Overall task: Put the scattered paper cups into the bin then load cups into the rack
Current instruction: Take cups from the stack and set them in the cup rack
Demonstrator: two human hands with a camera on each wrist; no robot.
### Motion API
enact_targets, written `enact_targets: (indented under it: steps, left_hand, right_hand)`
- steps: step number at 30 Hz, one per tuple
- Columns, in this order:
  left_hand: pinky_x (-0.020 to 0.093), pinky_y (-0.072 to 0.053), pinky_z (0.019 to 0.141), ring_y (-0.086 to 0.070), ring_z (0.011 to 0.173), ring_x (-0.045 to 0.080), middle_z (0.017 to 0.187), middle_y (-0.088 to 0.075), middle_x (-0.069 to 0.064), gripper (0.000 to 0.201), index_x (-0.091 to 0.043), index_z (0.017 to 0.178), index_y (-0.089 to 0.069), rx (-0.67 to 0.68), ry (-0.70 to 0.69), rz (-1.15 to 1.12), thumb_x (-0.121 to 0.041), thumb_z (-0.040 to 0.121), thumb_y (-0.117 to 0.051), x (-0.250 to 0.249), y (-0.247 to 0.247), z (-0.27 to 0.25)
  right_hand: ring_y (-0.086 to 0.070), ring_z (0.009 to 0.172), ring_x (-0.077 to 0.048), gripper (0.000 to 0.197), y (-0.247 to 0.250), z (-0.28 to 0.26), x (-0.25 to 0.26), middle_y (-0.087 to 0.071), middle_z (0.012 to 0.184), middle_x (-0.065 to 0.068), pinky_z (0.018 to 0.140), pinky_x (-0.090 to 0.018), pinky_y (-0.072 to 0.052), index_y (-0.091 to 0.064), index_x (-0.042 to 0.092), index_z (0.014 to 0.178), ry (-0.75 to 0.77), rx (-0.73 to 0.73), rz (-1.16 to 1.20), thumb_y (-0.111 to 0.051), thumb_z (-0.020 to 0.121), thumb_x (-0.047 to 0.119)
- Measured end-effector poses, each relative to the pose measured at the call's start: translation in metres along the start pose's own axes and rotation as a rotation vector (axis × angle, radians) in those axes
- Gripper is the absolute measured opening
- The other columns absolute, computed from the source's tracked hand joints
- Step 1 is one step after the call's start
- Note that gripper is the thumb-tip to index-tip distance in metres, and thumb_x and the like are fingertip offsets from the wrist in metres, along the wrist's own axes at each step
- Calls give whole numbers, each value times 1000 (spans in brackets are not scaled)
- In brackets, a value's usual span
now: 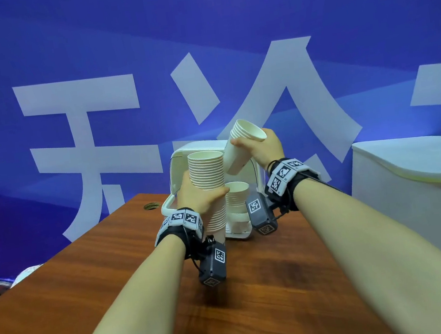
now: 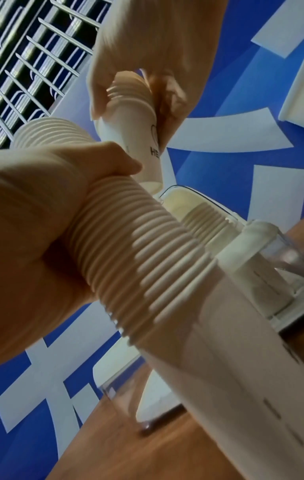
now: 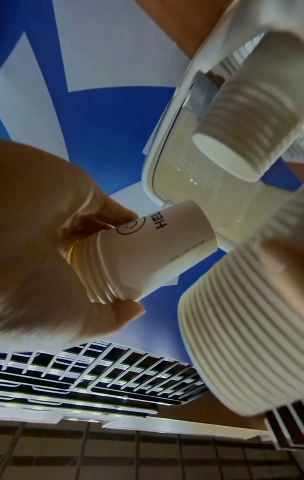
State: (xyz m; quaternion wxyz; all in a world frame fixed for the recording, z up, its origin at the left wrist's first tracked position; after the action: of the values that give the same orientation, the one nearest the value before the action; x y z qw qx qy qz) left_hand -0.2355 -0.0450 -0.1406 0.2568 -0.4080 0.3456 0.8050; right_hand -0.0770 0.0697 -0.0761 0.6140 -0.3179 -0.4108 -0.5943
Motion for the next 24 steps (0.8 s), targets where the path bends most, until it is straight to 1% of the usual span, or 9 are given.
enact_targets:
  steps: [2,6,7,9,11,13,16,21,24]
  left_hand:
    - [22,-42,73,-56,75,-3,81,-58,-14,54,-21,98,-51,-41,22,-5,-26,60,-89,7,7,0]
    - [29,-46,81,-60,95,16,100,-60,-7,78,-22,119,-46,-172,109,-18,-36,55,-87,30,28,4]
    - [30,-45,81,-59,97,18,101,-60,-5,77,-21,121,-46,-202,120,-41,-33,57,-87,34,33,5]
    - [29,-44,79,-59,97,19,101,-59,-4,75,-19,121,-45,-227,145,-76,-29,59,-86,39,38,5]
    - [28,-44,76,-60,92,17,99,-61,-4,73,-19,119,-47,-213,137,-66,-28,58,-86,38,35,7]
    - [30,-50,76,-63,89,15,98,-64,-6,75,-22,116,-50,-172,117,-31,-37,51,-85,35,28,11]
    - [37,-56,81,-65,89,16,97,-67,-6,80,-26,112,-53,-152,110,4,-52,40,-77,38,21,15]
    - [27,-50,73,-65,88,14,94,-67,-6,76,-22,111,-55,-158,67,-36,-47,43,-78,41,25,18]
    - [32,-54,78,-65,89,14,96,-67,-4,77,-19,111,-56,-158,45,-45,-46,43,-78,41,28,18]
  right_hand:
    - [-63,81,-13,38,-8,-5,-5,-70,85,4,61,-23,-44,-71,19,94,20,28,-53,-83,62,37]
    - [-62,81,-7,37,-27,-14,-14,-68,91,5,65,-21,-46,-67,21,91,6,100,-85,-85,63,38]
    - [-62,82,-7,44,-34,-15,-16,-67,92,6,66,-20,-47,-66,19,96,-6,116,-75,-86,62,37]
    - [-64,92,-12,73,-45,-17,-19,-67,102,4,70,-23,-52,-62,17,112,-28,126,-85,-87,50,47]
    - [-61,98,-16,83,-55,-18,-23,-63,112,0,64,-21,-48,-53,15,124,-57,135,-130,-85,52,44]
    - [-58,99,-18,82,-64,-18,-29,-61,115,-3,65,-21,-44,-51,12,125,-64,152,-209,-82,56,43]
    - [-61,104,-21,96,-69,-17,-38,-62,116,-5,77,-30,-50,-54,10,121,-43,139,-297,-81,44,62]
    - [-55,109,-20,82,-69,-25,-43,-56,119,-3,88,-33,-47,-41,10,129,-57,247,-301,-86,66,37]
    - [-53,116,-28,75,-77,-29,-42,-59,121,-9,97,-43,-46,-47,13,124,-23,310,-439,-81,66,45]
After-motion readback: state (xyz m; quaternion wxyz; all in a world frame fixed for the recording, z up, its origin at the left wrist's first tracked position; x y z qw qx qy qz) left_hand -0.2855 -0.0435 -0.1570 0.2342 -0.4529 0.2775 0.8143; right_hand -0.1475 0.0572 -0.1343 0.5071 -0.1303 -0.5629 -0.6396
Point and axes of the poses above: each hand's wrist, its own z-axis towards the middle knuckle, its own y-axis out of the back of the hand, x = y × z, the point moved 6 cm from there along z, towards the middle knuckle
